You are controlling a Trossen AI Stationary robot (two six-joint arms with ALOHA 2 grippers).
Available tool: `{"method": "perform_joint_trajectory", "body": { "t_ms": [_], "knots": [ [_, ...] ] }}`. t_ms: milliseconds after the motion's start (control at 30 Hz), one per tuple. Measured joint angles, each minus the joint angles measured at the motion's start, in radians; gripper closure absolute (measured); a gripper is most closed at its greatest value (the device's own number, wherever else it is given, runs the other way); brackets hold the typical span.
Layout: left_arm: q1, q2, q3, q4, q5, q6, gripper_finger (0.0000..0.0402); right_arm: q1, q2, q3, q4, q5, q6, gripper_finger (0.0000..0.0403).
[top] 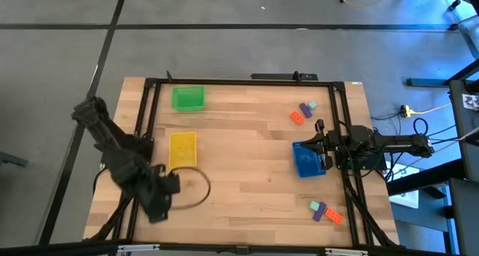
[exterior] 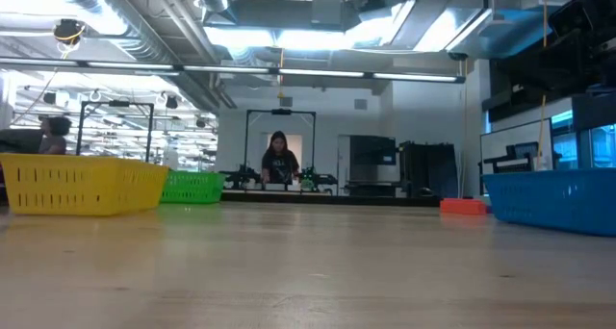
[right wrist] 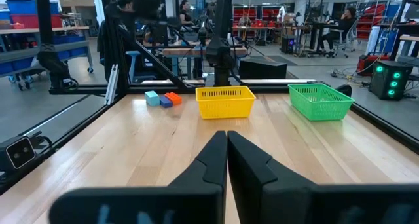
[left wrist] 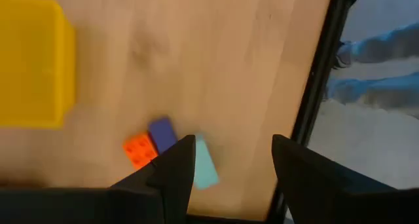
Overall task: Sort & place blocks by color
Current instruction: Put the bottom left blue block into the blue bin
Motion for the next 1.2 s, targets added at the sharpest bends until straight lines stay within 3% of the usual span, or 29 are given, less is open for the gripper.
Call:
{"method": "perform_joint_trajectory", "body": {
  "t_ms": [200, 400, 767, 1200],
  "knots": [
    [-0.121, 0.088, -0.031, 0.013, -0.022, -0.171, 0.0207, 0.0, 0.0, 0.0, 0.0, 0.0, 0.0, 0.0386],
    [-0.151, 0.094, -0.175, 0.198, 0.002, -0.274, 0.0207, 0.0, 0.0, 0.0, 0.0, 0.0, 0.0, 0.0386],
    [-0.155, 0.094, -0.391, 0.33, 0.034, -0.278, 0.0207, 0.0, 0.0, 0.0, 0.0, 0.0, 0.0, 0.0386],
    [-0.19, 0.094, -0.482, 0.436, 0.055, -0.328, 0.0207, 0.0, 0.0, 0.0, 0.0, 0.0, 0.0, 0.0386]
  ]
}}
